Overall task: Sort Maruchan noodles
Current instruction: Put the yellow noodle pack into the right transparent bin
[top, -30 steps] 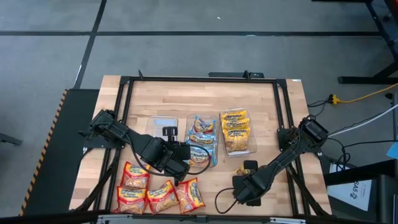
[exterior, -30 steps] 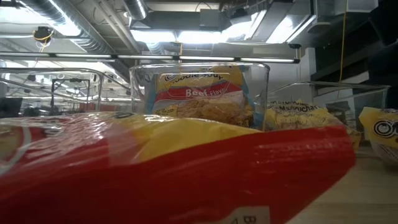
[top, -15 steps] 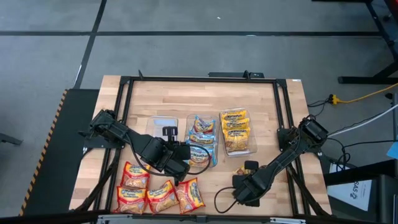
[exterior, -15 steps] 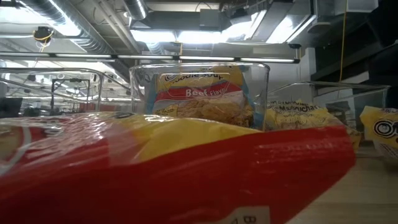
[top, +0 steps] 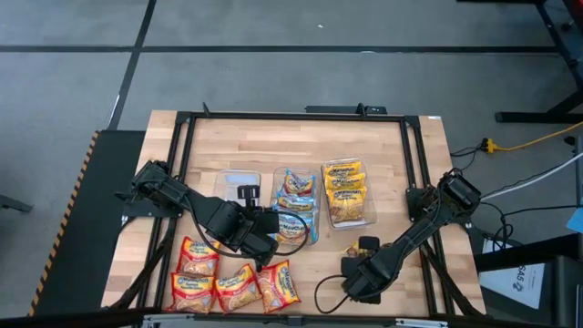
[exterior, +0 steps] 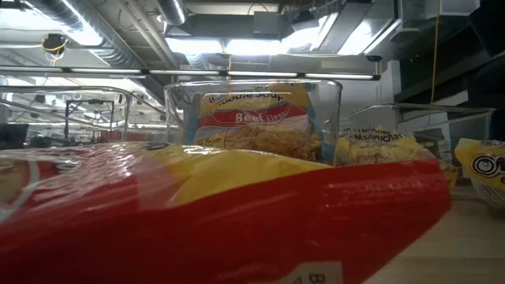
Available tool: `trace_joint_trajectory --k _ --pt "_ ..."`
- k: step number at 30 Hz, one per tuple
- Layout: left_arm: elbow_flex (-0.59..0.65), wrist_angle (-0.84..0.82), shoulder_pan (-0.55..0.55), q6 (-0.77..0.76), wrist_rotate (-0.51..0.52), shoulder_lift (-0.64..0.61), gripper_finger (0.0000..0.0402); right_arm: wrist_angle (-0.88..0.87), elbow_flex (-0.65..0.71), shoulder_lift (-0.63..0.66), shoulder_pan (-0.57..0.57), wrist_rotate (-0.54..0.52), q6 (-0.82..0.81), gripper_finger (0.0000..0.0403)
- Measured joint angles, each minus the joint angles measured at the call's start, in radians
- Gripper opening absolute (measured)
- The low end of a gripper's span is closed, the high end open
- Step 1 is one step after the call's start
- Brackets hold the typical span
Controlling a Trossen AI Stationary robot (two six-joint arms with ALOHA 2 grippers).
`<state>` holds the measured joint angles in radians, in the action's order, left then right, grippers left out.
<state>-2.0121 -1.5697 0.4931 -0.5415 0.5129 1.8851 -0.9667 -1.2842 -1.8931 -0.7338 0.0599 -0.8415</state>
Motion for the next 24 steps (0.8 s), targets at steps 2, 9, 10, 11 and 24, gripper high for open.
trace_joint_trajectory --k 2,9,10,11,24 --pt "0.0 0.0 0.0 0.0 0.0 0.0 0.0 0.001 0.0 0.0 0.0 0.005 -0.016 0.0132" --pt "0.0 0.0 -0.001 0.0 0.0 0.0 0.0 -0.036 -0.002 -0.002 0.01 0.099 -0.162 0.0174" --pt "0.0 0.0 -0.001 0.0 0.0 0.0 0.0 -0.061 -0.009 -0.005 0.011 0.12 -0.183 0.0174" --pt "0.0 0.0 -0.002 0.0 0.001 0.0 0.0 -0.087 -0.018 -0.007 0.012 0.129 -0.201 0.0175" --pt "0.0 0.001 -0.035 0.001 0.003 0.0 0.0 -0.437 -0.319 -0.003 0.027 -0.057 -0.457 0.0175"
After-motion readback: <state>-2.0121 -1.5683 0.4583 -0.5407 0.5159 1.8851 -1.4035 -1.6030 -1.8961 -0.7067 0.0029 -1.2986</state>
